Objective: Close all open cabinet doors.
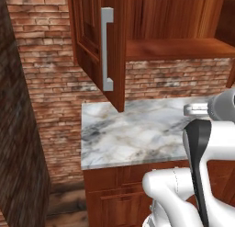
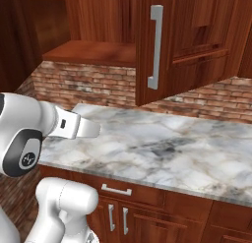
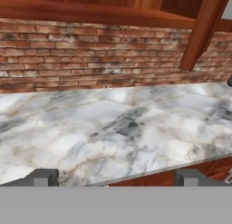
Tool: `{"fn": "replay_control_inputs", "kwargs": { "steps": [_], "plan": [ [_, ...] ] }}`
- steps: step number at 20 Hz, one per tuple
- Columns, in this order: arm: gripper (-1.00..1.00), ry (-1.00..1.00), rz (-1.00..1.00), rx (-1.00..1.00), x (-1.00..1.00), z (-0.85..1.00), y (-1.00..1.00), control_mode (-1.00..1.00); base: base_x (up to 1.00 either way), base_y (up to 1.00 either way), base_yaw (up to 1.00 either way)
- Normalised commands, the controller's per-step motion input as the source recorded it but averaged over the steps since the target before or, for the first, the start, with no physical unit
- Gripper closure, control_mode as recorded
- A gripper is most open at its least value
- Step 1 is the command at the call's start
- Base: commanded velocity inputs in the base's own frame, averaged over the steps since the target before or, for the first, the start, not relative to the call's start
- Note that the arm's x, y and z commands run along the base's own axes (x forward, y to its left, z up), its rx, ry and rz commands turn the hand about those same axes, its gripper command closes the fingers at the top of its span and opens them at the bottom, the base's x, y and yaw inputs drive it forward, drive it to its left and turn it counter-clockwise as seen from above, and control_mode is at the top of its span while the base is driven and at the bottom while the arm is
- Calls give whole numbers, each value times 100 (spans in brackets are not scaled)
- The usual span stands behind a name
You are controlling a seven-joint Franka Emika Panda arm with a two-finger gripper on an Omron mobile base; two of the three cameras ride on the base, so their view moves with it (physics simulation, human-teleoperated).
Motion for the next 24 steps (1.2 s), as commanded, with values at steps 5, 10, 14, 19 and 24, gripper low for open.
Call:
{"fn": "replay_control_inputs", "kwargs": {
  "steps": [5,10,14,19,24],
  "plan": [
    [-100,0,0,0,0,0,0,100,0,0,0],
    [-100,0,0,0,0,0,0,100,-2,0,0],
    [-100,-5,0,1,-36,-9,0,-100,-12,0,0],
    [-100,-19,0,0,-89,-29,25,-100,0,0,0],
    [-100,-25,0,0,-52,-3,4,-100,0,0,0]
  ]
}}
